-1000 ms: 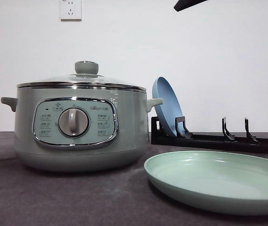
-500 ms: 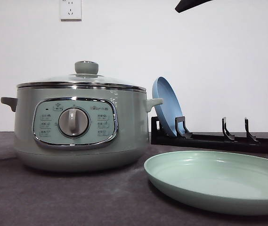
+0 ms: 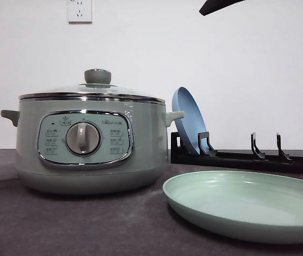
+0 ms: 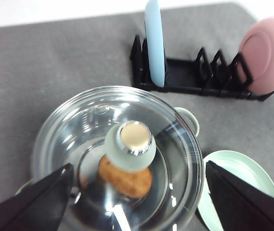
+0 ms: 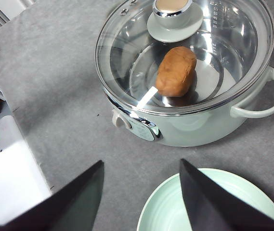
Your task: Transfer potato from steamer to green plate
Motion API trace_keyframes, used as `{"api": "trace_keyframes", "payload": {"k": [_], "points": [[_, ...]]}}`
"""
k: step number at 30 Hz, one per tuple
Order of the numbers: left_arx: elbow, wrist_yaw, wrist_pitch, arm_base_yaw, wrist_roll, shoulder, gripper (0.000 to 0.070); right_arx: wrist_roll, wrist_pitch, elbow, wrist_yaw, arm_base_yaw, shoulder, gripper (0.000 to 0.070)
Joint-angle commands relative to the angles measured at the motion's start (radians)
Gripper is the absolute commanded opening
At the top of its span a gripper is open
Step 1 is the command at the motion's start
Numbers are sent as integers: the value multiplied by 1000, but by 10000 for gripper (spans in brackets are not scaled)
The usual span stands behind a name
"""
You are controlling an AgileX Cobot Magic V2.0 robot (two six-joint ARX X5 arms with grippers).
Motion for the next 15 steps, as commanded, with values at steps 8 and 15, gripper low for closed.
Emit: {"api": "trace_keyframes", "payload": {"k": [8, 15], "points": [[99, -66, 8, -81, 11, 215, 555, -15, -4, 19, -3, 7, 9, 308], [99, -125, 24, -125, 28, 310, 555, -15, -3, 19, -2, 7, 9, 308]]}}
